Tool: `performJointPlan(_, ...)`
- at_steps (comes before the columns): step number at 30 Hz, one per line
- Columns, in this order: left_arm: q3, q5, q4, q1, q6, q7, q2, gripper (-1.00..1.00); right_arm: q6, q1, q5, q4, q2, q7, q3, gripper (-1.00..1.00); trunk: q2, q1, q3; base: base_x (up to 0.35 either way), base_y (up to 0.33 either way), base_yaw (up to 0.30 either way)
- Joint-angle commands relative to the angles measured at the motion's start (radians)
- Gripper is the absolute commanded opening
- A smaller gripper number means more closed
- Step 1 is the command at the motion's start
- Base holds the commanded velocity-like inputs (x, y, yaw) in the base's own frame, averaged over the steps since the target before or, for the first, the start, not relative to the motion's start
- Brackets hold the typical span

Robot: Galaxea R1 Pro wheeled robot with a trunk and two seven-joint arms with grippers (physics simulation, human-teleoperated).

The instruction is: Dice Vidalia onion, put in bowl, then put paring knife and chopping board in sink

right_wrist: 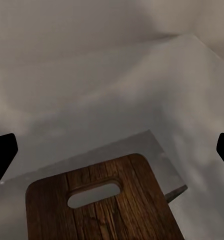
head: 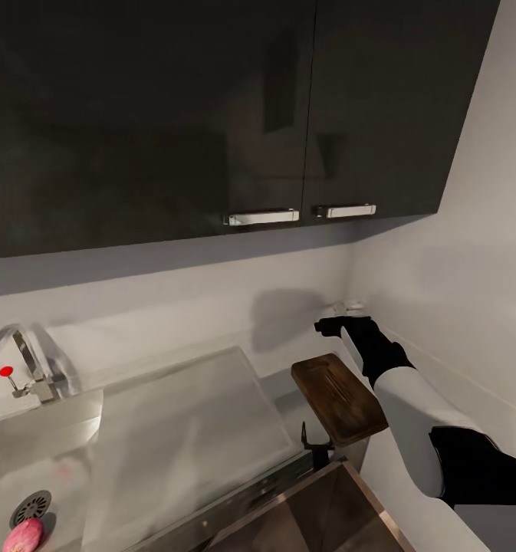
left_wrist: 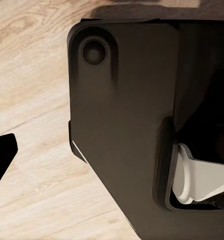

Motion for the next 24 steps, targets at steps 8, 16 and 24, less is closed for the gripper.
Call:
performJointPlan(8, 0.0, 0.002, -0.001, 0.0, -0.003, -0.001, -0.001, 1.0, 0.006, 0.0, 0.011, 0.013, -0.001, 0.001, -0.005, 1.0, -0.001, 0.0, -0.001, 0.0, 0.0, 0.0)
performJointPlan(16, 0.0, 0.002, 0.001, 0.0, -0.003, 0.0, -0.001, 1.0, 0.006, 0.0, 0.012, 0.031, -0.003, 0.001, -0.005, 1.0, -0.001, 0.0, -0.008, 0.0, 0.0, 0.0)
performJointPlan(24, 0.0, 0.002, 0.001, 0.0, -0.003, 0.0, -0.001, 1.0, 0.006, 0.0, 0.013, 0.037, -0.003, 0.001, -0.005, 1.0, -0.001, 0.0, -0.009, 0.0, 0.0, 0.0)
